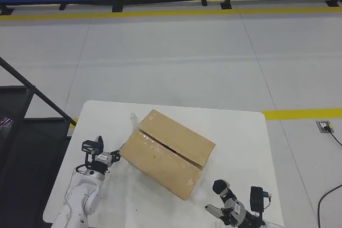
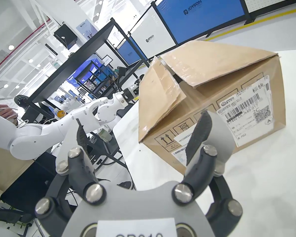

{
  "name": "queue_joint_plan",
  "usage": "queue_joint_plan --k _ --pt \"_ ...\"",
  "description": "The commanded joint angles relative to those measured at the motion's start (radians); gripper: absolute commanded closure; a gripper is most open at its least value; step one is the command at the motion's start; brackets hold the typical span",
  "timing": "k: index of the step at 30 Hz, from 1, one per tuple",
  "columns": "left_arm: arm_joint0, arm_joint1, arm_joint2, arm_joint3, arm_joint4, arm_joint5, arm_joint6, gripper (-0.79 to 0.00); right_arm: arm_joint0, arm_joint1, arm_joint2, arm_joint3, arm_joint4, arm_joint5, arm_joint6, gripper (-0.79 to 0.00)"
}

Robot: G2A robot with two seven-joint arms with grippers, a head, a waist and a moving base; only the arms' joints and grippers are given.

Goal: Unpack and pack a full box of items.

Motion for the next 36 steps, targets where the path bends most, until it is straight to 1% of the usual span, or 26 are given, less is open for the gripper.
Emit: queue_joint_plan --k 1,4,7,9,14,18,21,23,24,27,29,30,32,36 --pt "0.027 0.003 -0.009 -0.027 0.001 -0.012 -0.004 -0.785 0.0 0.0 0.0 0.0 -0.002 -0.001 -0.003 -0.785" --pt "0.066 0.006 -0.017 -0.067 0.006 -0.017 -0.008 -0.785 0.002 0.0 -0.003 -0.012 -0.011 0.006 0.001 -0.785" --pt "0.1 0.009 -0.025 -0.106 0.007 -0.022 -0.012 -0.785 -0.001 -0.001 -0.001 -0.07 -0.125 0.036 -0.024 -0.785" --pt "0.123 0.011 -0.032 -0.131 0.004 -0.037 -0.017 -0.785 -0.013 -0.001 -0.017 -0.104 -0.196 0.029 -0.04 -0.785" --pt "0.176 0.018 -0.056 -0.184 -0.02 -0.091 -0.029 -0.785 -0.015 -0.001 -0.018 -0.105 -0.198 0.032 -0.042 -0.785" --pt "0.206 0.023 -0.068 -0.212 -0.018 -0.115 -0.034 -0.785 -0.015 -0.002 -0.022 -0.108 -0.192 0.039 -0.042 -0.785" --pt "0.222 0.027 -0.08 -0.231 -0.015 -0.138 -0.038 -0.785 -0.023 -0.002 -0.02 -0.131 -0.226 0.047 -0.078 -0.785" --pt "0.228 0.029 -0.094 -0.241 -0.028 -0.143 -0.041 -0.785 -0.036 -0.001 -0.024 -0.154 -0.28 0.019 -0.123 -0.785" --pt "0.228 0.029 -0.102 -0.242 -0.043 -0.138 -0.045 -0.785 -0.039 -0.001 -0.024 -0.154 -0.282 0.023 -0.135 -0.785" --pt "0.209 0.027 -0.113 -0.231 -0.084 -0.091 -0.064 -0.785 -0.039 -0.001 -0.024 -0.154 -0.282 0.023 -0.135 -0.785" --pt "0.192 0.023 -0.106 -0.218 -0.101 -0.059 -0.075 -0.785 -0.039 -0.001 -0.024 -0.154 -0.282 0.023 -0.135 -0.785" --pt "0.186 0.022 -0.1 -0.214 -0.108 -0.057 -0.074 -0.785 -0.038 -0.001 -0.022 -0.156 -0.293 0.041 -0.127 -0.785" --pt "0.178 0.021 -0.094 -0.202 -0.116 -0.054 -0.073 -0.785 -0.042 -0.001 -0.026 -0.185 -0.391 0.116 -0.088 -0.785" --pt "0.17 0.02 -0.084 -0.182 -0.12 -0.066 -0.065 -0.785 -0.073 0.0 -0.062 -0.227 -0.611 0.199 -0.108 -0.785"
